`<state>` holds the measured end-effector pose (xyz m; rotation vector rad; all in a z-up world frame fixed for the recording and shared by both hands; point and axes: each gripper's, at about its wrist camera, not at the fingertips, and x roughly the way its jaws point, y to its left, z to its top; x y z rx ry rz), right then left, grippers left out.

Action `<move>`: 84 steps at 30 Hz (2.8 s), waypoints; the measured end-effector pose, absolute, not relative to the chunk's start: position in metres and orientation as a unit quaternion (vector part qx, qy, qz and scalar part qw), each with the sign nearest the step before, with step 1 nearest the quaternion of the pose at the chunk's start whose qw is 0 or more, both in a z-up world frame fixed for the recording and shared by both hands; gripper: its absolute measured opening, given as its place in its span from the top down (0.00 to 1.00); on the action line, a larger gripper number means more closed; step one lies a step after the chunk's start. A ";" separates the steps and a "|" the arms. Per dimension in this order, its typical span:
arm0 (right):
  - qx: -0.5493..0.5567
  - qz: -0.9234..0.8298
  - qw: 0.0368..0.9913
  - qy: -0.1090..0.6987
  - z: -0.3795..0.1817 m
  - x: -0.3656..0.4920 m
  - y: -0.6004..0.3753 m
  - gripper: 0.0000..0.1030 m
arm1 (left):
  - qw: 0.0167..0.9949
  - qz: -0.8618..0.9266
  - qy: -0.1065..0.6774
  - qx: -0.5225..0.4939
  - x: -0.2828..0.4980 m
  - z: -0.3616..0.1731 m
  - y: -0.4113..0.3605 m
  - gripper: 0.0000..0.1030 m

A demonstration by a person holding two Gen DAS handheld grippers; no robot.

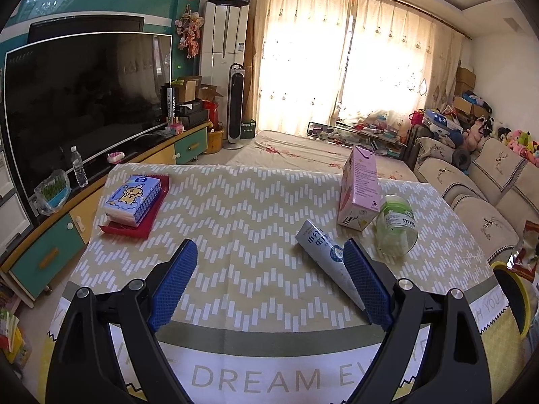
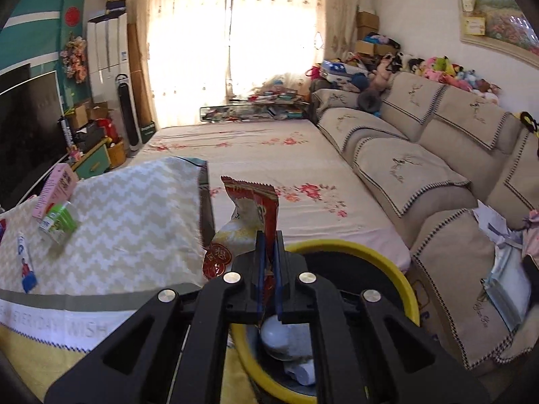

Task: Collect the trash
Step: 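Carry the snack packet with the right gripper and drop it into the bin, then reach the left gripper toward the white toothpaste tube, then grasp the toothpaste tube with the left gripper and carry it over the bin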

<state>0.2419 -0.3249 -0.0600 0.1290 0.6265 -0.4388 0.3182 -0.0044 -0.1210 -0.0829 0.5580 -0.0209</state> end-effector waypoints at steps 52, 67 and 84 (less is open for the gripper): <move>0.103 -0.071 0.979 0.163 -0.033 0.243 -0.244 0.21 | 0.884 0.033 0.467 0.011 0.401 -0.172 -0.109 0.46; 0.113 -0.082 0.978 0.157 -0.034 0.242 -0.251 0.21 | 0.893 -0.009 0.448 0.032 0.354 -0.156 -0.112 0.70; 0.149 -0.162 0.968 0.120 -0.014 0.177 -0.322 0.17 | 0.887 -0.188 0.412 0.086 0.311 -0.116 -0.226 0.70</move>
